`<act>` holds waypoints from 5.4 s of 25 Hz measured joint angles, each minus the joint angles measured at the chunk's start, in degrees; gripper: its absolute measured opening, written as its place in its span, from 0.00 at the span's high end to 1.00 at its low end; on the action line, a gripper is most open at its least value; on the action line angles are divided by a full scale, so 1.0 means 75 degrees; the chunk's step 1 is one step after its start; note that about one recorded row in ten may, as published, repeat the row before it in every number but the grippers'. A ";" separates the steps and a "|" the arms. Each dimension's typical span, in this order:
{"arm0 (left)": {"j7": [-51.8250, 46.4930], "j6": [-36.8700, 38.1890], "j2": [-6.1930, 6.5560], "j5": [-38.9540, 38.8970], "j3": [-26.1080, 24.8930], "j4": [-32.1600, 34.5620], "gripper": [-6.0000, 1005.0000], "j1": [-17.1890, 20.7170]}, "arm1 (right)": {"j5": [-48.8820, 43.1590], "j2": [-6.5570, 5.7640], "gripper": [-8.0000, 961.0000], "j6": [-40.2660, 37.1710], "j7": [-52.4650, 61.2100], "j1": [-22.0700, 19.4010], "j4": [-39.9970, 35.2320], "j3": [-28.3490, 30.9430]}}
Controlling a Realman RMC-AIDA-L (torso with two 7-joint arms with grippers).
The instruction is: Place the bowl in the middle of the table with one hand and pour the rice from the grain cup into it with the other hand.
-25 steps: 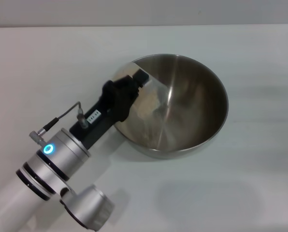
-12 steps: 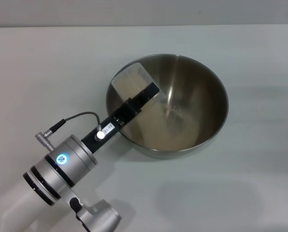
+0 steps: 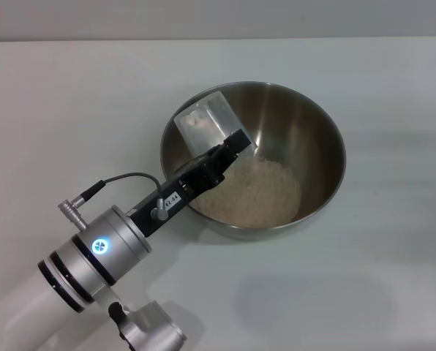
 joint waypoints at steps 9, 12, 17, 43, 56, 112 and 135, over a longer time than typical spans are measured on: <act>0.0086 0.0001 0.0000 0.0000 0.0022 0.0027 0.98 -0.0021 | 0.0001 0.0001 0.42 -0.0015 0.0001 0.0000 -0.0007 0.0021; 0.0241 0.0009 0.0000 -0.0001 0.0023 0.0018 0.98 -0.0034 | 0.0001 0.0001 0.42 -0.0041 0.0001 0.0000 -0.0006 0.0022; 0.0751 0.0065 0.0000 -0.0001 0.0019 0.0014 0.98 -0.0044 | 0.0007 0.0001 0.42 -0.0065 0.0000 0.0000 -0.0007 0.0022; -0.3473 0.0447 0.0000 -0.0541 -0.0346 -0.0671 0.97 0.0366 | 0.0010 -0.0023 0.42 -0.0058 0.0001 -0.0024 0.0001 0.0021; -0.8648 0.0381 0.0000 -0.2446 -0.0469 -0.0978 0.96 0.0419 | 0.0000 -0.0006 0.42 -0.0083 0.0000 -0.0034 -0.0007 0.0012; -1.2861 -0.3031 0.0039 -0.3101 -0.2040 0.0000 0.71 0.0083 | -0.0011 -0.0046 0.42 0.0002 0.0002 0.0077 -0.0005 -0.0037; -1.5012 0.0599 0.0034 -0.3046 -0.0945 0.0155 0.63 0.1367 | -0.0105 0.0375 0.36 0.0367 -0.1519 -0.0053 0.0184 -0.0950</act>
